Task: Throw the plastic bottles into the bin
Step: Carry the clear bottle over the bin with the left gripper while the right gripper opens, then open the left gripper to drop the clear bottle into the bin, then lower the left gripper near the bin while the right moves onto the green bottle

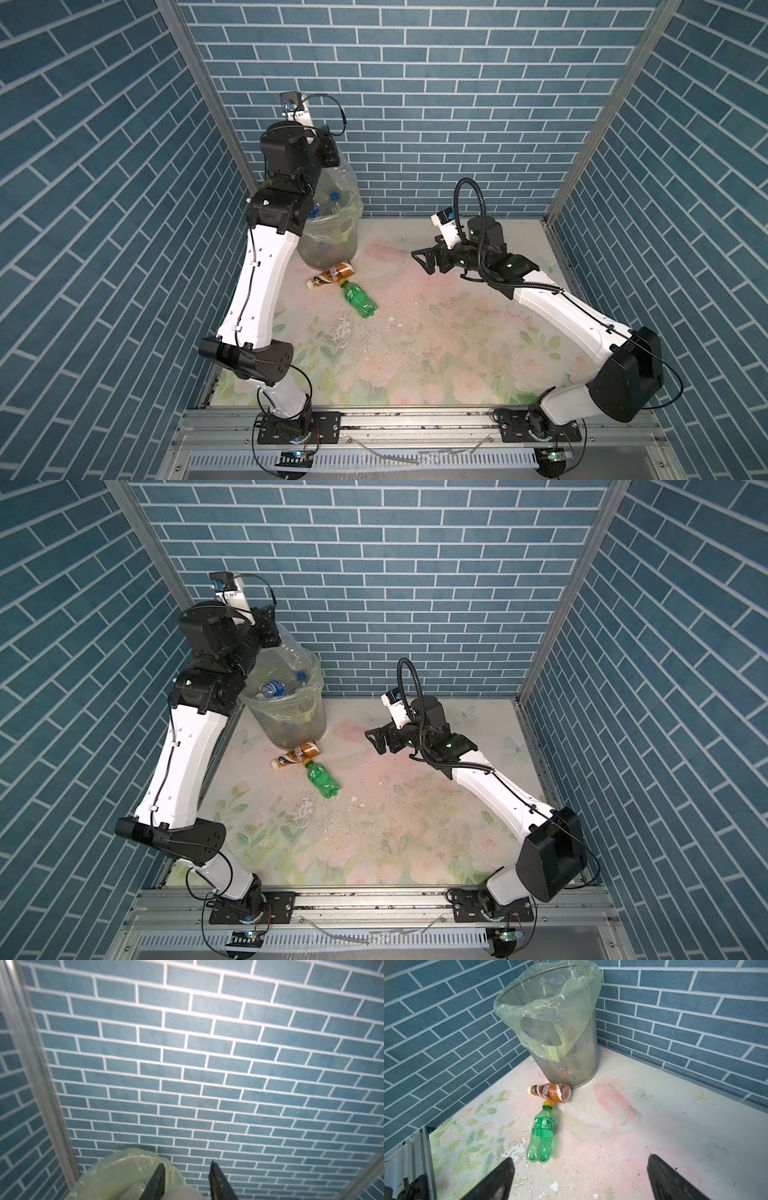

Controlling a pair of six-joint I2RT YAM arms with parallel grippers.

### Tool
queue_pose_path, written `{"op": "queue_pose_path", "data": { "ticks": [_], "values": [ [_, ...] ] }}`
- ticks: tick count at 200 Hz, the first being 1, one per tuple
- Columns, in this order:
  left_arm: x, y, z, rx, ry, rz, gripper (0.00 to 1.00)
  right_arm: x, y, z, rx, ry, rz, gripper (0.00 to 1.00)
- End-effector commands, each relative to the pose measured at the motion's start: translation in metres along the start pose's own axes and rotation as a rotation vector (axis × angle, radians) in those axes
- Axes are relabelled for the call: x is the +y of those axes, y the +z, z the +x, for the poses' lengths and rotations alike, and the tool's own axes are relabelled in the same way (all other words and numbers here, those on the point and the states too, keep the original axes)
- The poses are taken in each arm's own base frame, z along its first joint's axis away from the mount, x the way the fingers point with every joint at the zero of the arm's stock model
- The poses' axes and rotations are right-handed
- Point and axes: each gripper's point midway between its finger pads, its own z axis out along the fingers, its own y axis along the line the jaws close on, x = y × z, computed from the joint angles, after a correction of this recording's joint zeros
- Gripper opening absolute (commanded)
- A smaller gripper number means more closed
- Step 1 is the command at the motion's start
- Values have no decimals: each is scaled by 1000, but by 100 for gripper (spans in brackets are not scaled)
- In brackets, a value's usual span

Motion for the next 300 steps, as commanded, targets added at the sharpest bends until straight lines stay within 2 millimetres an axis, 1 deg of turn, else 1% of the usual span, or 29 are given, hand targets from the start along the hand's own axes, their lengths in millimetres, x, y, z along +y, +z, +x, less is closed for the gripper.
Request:
{"op": "queue_pose_path", "data": {
  "ticks": [1,13,29,43,51,60,63,66,69,76,81,83,85,88,91,103,112,120,126,136,148,173,193,207,229,245,264,284,300],
  "values": [
    [20,-26,-54,-158,66,-92,22,5,-3,-15,-37,6,-15,99],
    [27,-29,-62,-188,60,-104,22,4,-1,-14,-37,10,-15,99],
    [38,-18,-55,-174,47,-116,22,4,3,-14,-34,19,-23,99],
    [47,2,-34,-133,48,-128,22,5,6,-13,-32,28,-32,99],
    [56,16,-17,-98,42,-145,21,6,7,-13,-29,33,-39,99],
    [69,38,13,-32,3,-161,21,6,9,-12,-28,37,-45,99],
    [74,44,23,-7,-15,-165,23,6,9,-12,-29,38,-45,99],
    [77,51,34,18,-32,-163,27,6,9,-12,-28,40,-46,99],
    [81,58,46,49,-47,-165,36,6,10,-11,-27,42,-47,99],
    [88,72,76,132,-84,-166,69,7,10,-11,-27,45,-50,99],
    [91,78,90,185,-107,-169,94,6,10,-10,-26,48,-49,99],
    [91,78,95,211,-112,-172,98,7,10,-10,-26,48,-50,99],
    [91,78,98,228,-114,-173,99,7,10,-10,-26,48,-50,99],
    [89,77,103,261,-111,-169,99,6,10,-9,-24,50,-49,99],
    [86,75,103,274,-106,-160,99,7,9,-9,-23,51,-49,99],
    [71,66,90,250,-78,-133,99,7,7,-7,-23,56,-48,99],
    [58,53,66,178,-86,-87,99,7,8,-4,-20,60,-48,99],
    [45,42,49,125,-95,-37,99,6,9,-1,-15,65,-48,99],
    [38,34,38,91,-95,-12,99,6,10,1,-11,68,-50,99],
    [25,21,26,62,-90,17,99,5,12,3,-7,73,-51,99],
    [12,10,21,55,-91,49,99,5,14,4,-8,81,-53,99],
    [-13,-5,30,73,-128,128,99,5,16,4,-18,95,-59,99],
    [-29,-9,59,132,-186,191,99,4,18,7,-16,106,-60,99],
    [-35,-12,82,188,-228,213,99,4,19,9,-15,115,-63,99],
    [-42,-22,117,258,-305,249,99,2,26,22,6,139,-59,99],
    [-46,-34,144,316,-355,272,99,0,34,36,27,154,-49,99],
    [-46,-49,181,402,-402,273,99,2,47,56,68,146,-46,99],
    [-37,-66,221,500,-430,234,99,12,63,76,104,128,-66,99],
    [-30,-80,242,555,-449,200,99,21,79,91,123,133,-87,99]
  ]
}}
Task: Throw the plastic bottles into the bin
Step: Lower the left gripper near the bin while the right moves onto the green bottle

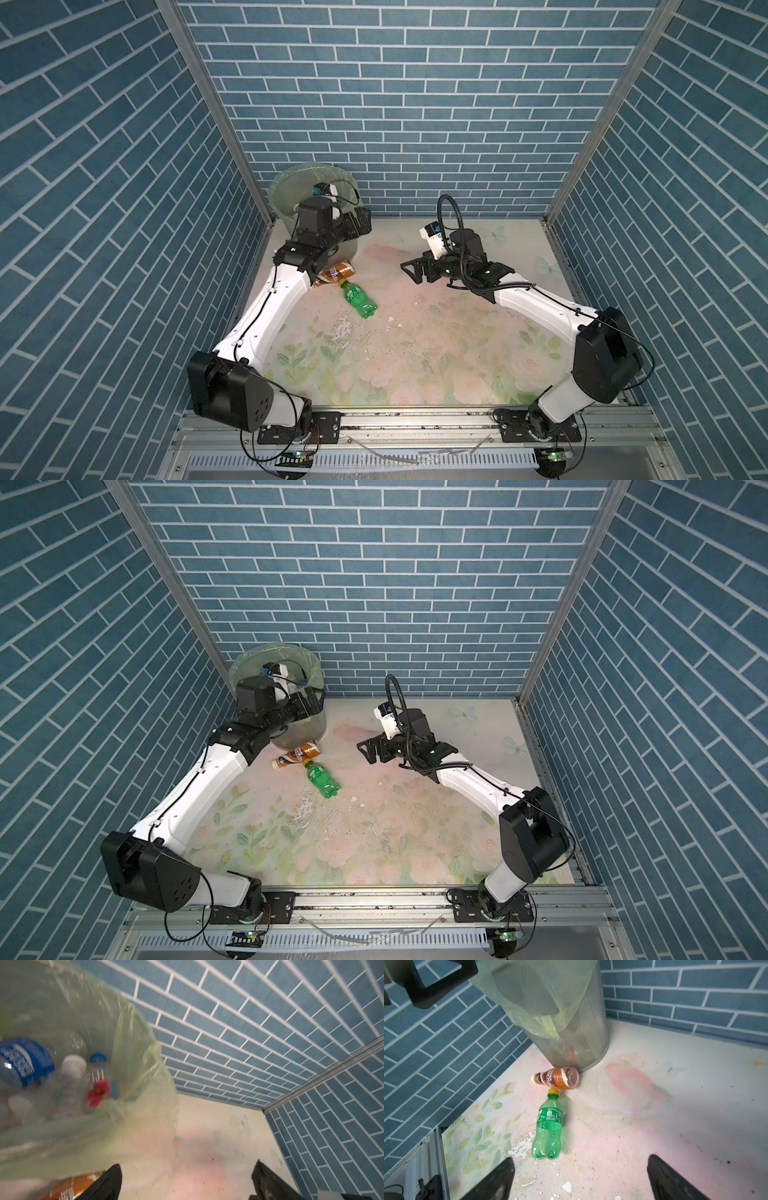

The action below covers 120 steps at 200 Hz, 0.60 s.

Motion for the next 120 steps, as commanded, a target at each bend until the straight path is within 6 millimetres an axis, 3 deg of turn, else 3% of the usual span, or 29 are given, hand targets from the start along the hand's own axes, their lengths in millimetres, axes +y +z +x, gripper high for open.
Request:
{"op": "queue_pose_path", "data": {
  "ticks": [1,58,120],
  "values": [
    [-8,-29,1,-24,-68,42,99,7,24,24,23,1,-24,99],
    [56,-32,75,116,-292,-69,99,42,87,69,76,-24,-93,99],
    [116,-49,111,132,-467,-143,99,62,139,105,153,-47,-99,96]
  ]
}}
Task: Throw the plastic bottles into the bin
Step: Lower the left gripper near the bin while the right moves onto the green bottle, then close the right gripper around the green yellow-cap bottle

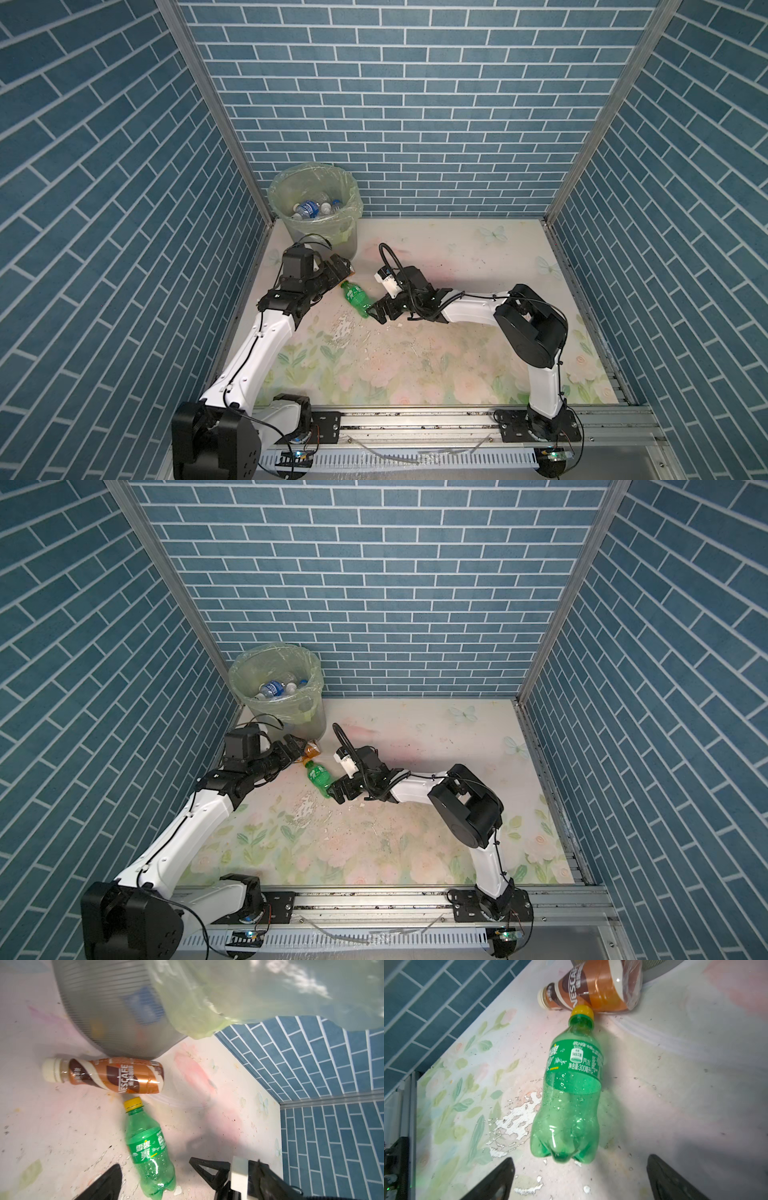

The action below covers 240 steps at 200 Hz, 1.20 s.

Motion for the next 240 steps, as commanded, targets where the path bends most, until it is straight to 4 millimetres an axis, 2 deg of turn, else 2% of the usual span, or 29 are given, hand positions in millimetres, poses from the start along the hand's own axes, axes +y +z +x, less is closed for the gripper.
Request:
{"op": "queue_pose_path", "data": {
  "ticks": [1,24,60,75,84,86,90,108,135,170,190,197,202,240],
  "values": [
    [13,-4,0,0,-79,22,99,8,11,-31,-75,-11,4,96],
    [33,-1,5,20,-127,-1,99,6,26,-25,-47,-10,19,92],
    [47,3,10,29,-197,-9,99,7,38,-23,-23,-15,10,85],
    [63,8,21,50,-244,-36,99,10,42,-20,-3,-23,0,82],
    [65,10,23,53,-262,-30,99,13,42,-22,2,-33,-4,79],
    [66,10,24,54,-265,-30,99,8,48,-13,23,-30,2,79],
    [68,11,25,56,-271,-31,99,7,51,-9,35,-31,5,78],
    [71,14,29,65,-295,-34,99,9,55,-5,55,-41,6,74],
    [73,13,29,60,-303,-40,99,11,59,3,91,-47,-2,64],
    [73,13,31,58,-312,-31,99,8,53,7,109,-32,19,47],
    [71,13,30,54,-313,-19,99,3,44,6,107,-23,33,45],
    [70,13,30,53,-316,-15,99,-3,44,13,119,-12,46,44],
    [69,13,29,52,-319,-10,99,-1,34,1,92,-15,47,43],
    [67,24,38,57,-376,42,99,-21,3,-1,70,16,113,40]
  ]
}}
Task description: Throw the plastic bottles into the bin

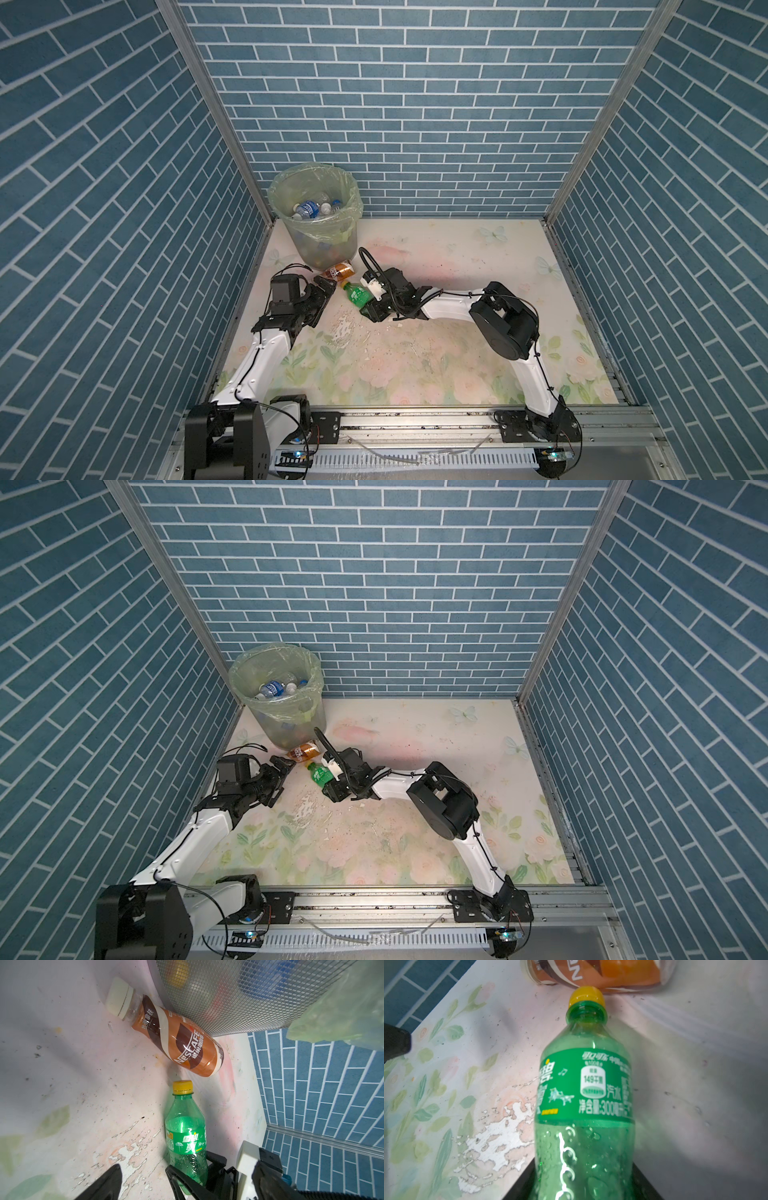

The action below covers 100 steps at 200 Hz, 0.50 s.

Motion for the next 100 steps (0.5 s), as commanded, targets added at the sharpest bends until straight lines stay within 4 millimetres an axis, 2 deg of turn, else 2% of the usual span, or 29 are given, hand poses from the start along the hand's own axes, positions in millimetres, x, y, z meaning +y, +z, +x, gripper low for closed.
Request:
{"op": "queue_pose_path", "data": {
  "ticks": [1,46,100],
  "values": [
    [-4,6,5,9,-28,49,99,-16,-30,-5,-17,26,62,40],
    [-37,13,21,44,54,75,99,-25,-64,-12,-43,35,107,39],
    [-75,22,43,78,131,127,99,-11,-104,-44,-131,27,104,39]
  ]
}}
